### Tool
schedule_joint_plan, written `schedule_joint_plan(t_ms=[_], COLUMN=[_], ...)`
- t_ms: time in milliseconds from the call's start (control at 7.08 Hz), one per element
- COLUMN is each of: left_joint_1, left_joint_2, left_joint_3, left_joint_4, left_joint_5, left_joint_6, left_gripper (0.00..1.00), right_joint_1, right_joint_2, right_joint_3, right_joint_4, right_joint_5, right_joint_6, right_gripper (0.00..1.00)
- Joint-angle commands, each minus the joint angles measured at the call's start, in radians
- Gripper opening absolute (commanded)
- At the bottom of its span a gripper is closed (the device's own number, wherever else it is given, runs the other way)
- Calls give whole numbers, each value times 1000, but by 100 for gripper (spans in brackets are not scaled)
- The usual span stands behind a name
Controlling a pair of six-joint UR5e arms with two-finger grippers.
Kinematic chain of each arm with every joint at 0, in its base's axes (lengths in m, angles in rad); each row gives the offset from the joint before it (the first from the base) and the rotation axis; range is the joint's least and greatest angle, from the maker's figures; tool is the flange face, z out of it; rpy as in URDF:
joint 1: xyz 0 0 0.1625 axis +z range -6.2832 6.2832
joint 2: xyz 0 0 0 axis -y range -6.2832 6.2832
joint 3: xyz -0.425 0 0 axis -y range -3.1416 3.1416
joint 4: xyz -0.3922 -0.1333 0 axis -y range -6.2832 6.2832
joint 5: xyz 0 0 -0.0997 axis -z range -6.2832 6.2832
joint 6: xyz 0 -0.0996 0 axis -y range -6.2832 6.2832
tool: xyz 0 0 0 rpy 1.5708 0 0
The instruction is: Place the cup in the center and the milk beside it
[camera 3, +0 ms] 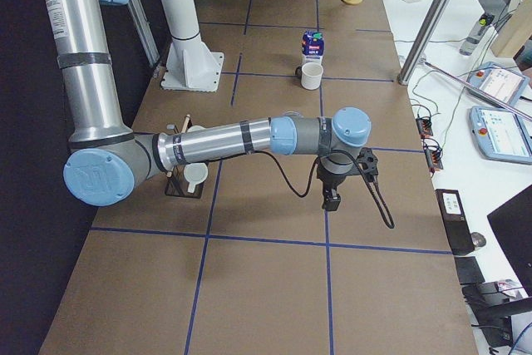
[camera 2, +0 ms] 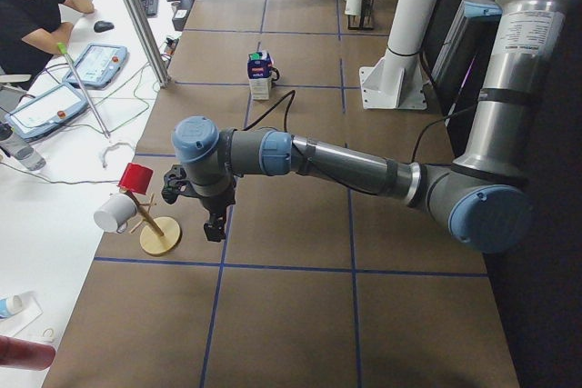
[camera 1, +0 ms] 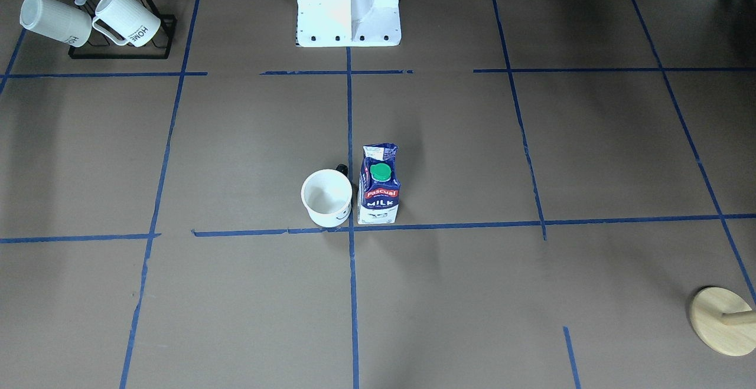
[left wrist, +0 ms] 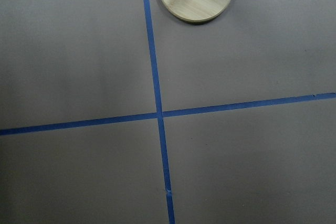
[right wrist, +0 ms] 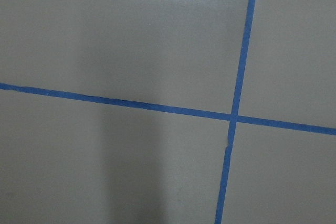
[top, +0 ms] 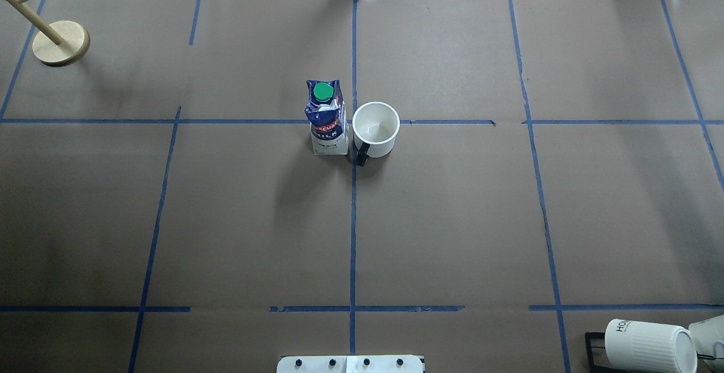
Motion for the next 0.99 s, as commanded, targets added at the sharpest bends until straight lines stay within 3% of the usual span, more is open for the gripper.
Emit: schedule_joint_plan(t_ms=[0,283,848], left_joint_1=[2,5,5], left_joint_2=[7,7,-26], left_joint_3=[-7,-18,-18], left_joint_4=[-6,-7,-7], left_joint_5=[67,127,138], left_joint_6=[-4,0,3], left_gripper=[100,100,100], right_joint_1=[-1,-1,-1], right_joint_2=[-3,-2,3], right_joint_3=[-13,-4,-11], right_joint_4=[1,3,61], right_joint_5=[-1,0,2], right_joint_6=[2,2,10], right_gripper=[100,100,100])
